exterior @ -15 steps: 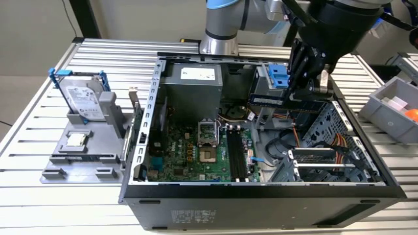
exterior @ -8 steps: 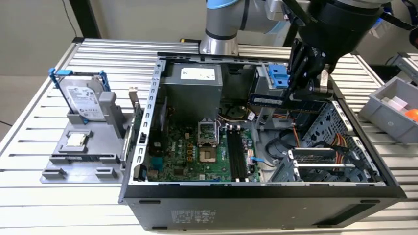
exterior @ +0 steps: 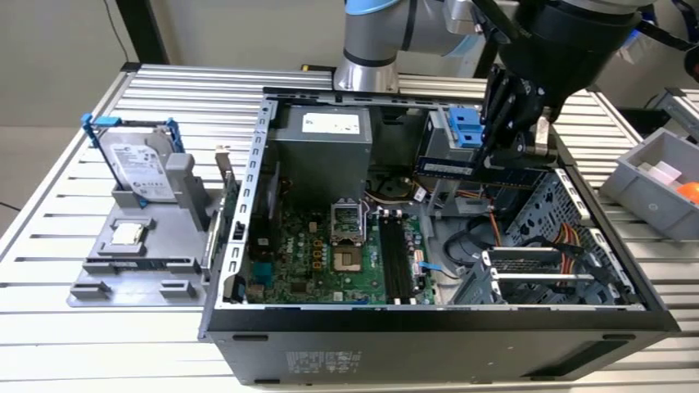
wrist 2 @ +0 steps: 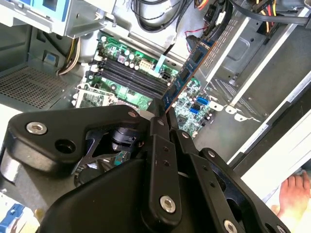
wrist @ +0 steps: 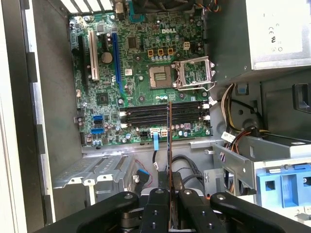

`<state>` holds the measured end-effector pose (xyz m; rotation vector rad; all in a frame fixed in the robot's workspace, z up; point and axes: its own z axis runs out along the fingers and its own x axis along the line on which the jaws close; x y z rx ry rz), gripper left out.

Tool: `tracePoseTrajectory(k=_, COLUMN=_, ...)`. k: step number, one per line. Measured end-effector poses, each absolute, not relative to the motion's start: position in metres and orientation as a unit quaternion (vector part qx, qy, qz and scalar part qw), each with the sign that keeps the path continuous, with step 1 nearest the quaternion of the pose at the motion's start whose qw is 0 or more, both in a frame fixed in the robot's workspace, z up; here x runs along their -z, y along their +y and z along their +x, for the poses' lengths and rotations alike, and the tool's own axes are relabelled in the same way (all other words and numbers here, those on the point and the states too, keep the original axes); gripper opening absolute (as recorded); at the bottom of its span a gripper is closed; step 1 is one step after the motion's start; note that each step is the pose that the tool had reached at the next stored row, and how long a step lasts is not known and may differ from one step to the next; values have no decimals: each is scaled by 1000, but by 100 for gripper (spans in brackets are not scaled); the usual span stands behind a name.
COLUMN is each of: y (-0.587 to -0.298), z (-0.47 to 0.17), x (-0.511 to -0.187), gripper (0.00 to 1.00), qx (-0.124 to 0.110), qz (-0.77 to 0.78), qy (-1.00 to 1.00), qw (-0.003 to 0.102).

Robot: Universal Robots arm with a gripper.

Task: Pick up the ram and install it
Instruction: 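Insert the ram into the slot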

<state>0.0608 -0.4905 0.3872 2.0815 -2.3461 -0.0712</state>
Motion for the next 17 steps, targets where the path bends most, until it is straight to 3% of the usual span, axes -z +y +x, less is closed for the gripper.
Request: tracePoseTrajectory(k=17, y=-490, z=61, x=-387, gripper=0, qx=23, qz=664, qy=-748, qw=2)
